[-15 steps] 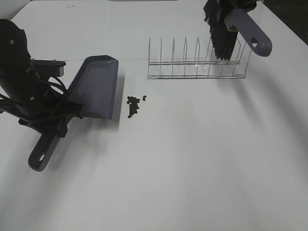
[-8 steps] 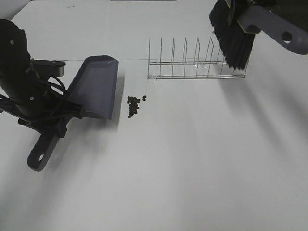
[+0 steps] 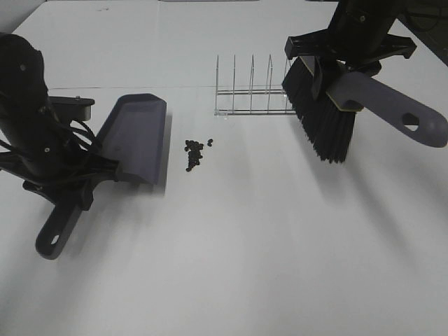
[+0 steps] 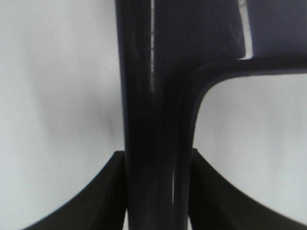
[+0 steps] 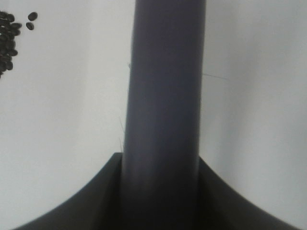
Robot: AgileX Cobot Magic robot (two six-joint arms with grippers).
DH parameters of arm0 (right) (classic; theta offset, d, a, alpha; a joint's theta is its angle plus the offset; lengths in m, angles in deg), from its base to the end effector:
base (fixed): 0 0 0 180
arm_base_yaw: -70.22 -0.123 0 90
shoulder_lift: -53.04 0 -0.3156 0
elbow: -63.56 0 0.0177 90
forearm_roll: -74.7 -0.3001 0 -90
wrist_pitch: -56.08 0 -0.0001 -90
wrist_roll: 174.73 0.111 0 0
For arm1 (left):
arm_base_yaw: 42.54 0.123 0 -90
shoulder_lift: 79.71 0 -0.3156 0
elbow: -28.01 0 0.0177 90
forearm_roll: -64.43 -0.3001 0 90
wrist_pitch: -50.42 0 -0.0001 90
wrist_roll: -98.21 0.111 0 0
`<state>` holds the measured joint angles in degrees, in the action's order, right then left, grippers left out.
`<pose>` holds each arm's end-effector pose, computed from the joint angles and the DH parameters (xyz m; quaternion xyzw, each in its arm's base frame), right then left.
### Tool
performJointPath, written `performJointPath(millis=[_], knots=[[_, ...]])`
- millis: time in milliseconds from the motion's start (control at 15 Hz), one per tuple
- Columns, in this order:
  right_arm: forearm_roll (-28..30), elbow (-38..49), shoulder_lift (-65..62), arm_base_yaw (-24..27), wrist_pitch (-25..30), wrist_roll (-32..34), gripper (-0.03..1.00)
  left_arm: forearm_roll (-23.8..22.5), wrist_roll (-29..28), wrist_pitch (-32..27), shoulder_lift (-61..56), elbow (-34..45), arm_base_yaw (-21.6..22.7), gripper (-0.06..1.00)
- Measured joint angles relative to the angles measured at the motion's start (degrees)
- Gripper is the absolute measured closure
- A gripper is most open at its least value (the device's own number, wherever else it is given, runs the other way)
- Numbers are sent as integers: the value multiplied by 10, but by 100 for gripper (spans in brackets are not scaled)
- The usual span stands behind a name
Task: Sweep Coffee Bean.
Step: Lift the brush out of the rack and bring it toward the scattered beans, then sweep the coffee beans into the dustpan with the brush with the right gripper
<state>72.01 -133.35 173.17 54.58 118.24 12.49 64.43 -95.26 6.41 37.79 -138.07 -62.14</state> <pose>0.4635 0.1345 0.2372 -0.0646 0.9895 0.0468 0.1203 0.3686 -0.1312 0.1070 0.0534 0.9978 -0.0113 0.0382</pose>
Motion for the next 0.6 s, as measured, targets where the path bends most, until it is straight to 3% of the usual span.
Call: performJointPath(millis=[400, 600], knots=[[4, 1, 37, -36, -25, 14, 66, 0, -26, 19, 58, -1, -40, 60], [46, 1, 79, -66, -45, 51, 66, 0, -26, 20, 60, -1, -40, 60]])
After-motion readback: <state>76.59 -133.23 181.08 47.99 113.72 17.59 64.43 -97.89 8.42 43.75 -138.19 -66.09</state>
